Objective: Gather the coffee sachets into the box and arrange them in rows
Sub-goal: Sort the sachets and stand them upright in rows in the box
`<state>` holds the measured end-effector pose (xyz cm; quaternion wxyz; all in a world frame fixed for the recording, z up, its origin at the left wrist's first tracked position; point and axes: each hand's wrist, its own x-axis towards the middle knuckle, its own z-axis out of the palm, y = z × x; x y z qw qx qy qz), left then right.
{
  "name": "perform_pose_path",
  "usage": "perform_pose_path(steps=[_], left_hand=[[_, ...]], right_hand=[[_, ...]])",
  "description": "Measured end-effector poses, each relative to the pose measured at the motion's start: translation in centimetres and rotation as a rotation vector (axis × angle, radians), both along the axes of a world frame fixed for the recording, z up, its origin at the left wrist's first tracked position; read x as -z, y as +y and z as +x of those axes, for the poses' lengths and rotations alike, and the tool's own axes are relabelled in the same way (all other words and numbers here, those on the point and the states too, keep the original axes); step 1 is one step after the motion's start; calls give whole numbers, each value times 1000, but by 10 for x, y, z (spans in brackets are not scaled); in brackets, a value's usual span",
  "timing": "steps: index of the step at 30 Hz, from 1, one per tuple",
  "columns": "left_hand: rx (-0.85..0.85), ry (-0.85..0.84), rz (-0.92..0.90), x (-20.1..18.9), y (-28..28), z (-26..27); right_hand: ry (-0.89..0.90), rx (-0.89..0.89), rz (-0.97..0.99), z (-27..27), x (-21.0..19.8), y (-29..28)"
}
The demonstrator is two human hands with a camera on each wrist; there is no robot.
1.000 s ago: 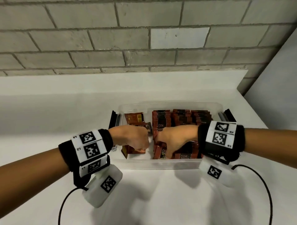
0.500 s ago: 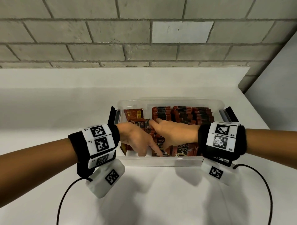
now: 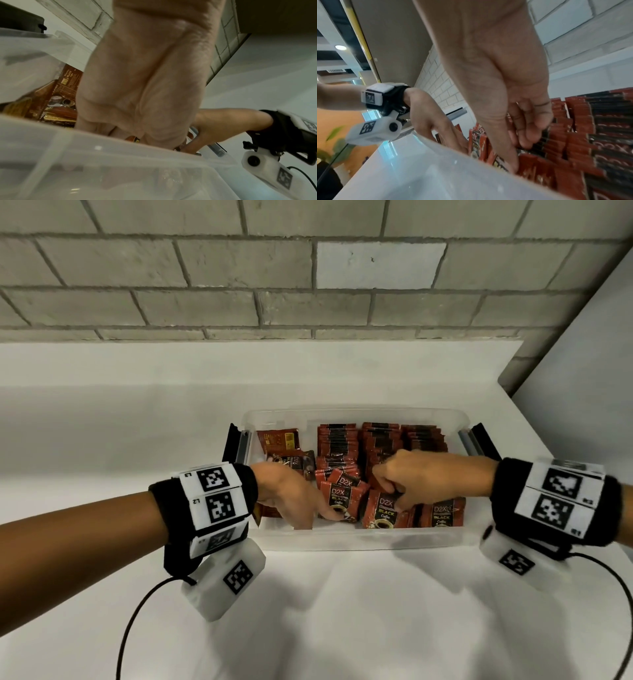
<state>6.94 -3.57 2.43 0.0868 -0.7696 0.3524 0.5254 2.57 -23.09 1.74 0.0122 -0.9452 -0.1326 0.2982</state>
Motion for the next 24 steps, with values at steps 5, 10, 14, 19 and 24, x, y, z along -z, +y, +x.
perform_pose_path(steps=[5,10,14,19,24], left_hand=[[-61,95,-19,-2,3,0],[-125,146,-32,0,6,0],[-119,77,-87,-10,2,-3],[-137,77,-103,-8,3,-1],[-129,48,-123,-5,4,-3]], right_hand=[[50,77,92,7,-10,-4],[16,68,156,21,-6,10],[3,45,147,28,4,23],[-6,110,232,37,4,28],[52,128,201,38,4,21]])
